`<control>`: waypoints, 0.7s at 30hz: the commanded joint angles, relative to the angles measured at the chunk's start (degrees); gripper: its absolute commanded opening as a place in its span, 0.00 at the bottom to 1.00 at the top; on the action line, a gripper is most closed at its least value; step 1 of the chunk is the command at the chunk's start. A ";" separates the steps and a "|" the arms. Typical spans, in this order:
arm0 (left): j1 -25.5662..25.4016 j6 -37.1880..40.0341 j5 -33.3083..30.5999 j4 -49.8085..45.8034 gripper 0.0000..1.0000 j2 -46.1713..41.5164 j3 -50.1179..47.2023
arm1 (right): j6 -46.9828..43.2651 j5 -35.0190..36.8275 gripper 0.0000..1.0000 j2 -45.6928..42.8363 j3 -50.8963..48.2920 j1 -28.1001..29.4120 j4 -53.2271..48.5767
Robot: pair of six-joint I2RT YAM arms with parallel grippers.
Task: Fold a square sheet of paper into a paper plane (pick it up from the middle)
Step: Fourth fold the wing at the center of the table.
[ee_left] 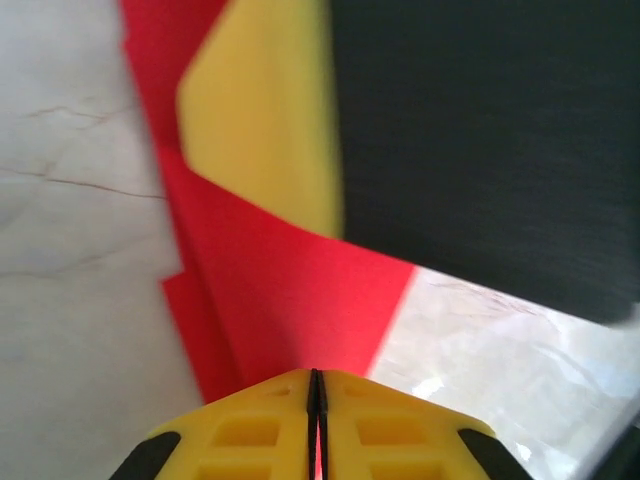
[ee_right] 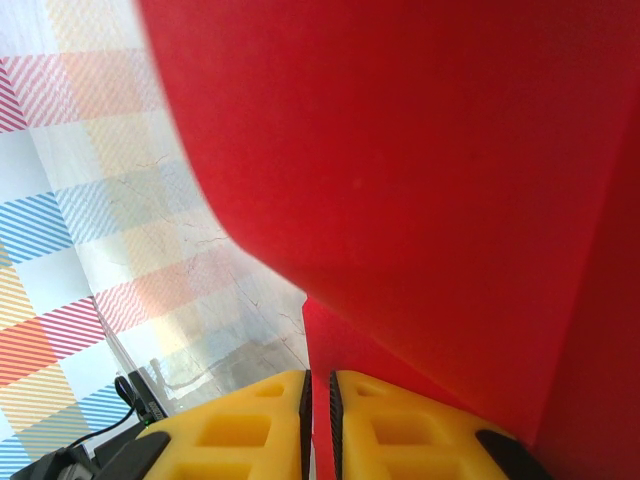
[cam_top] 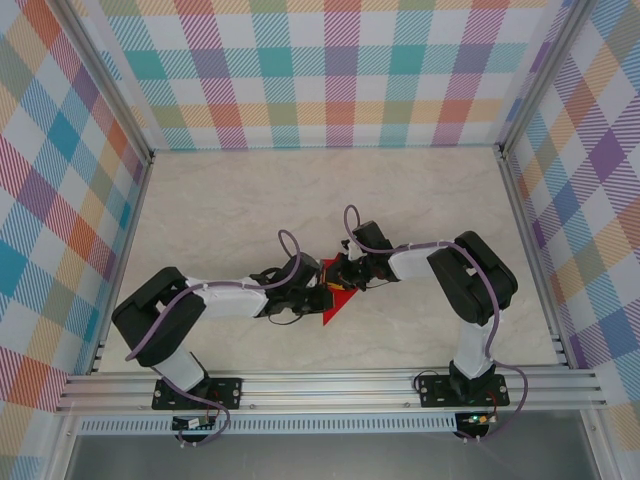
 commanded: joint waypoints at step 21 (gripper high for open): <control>-0.48 -4.57 -6.48 -2.01 0.05 2.72 -9.74 | -2.72 1.77 0.13 -10.46 -0.03 -1.02 -7.96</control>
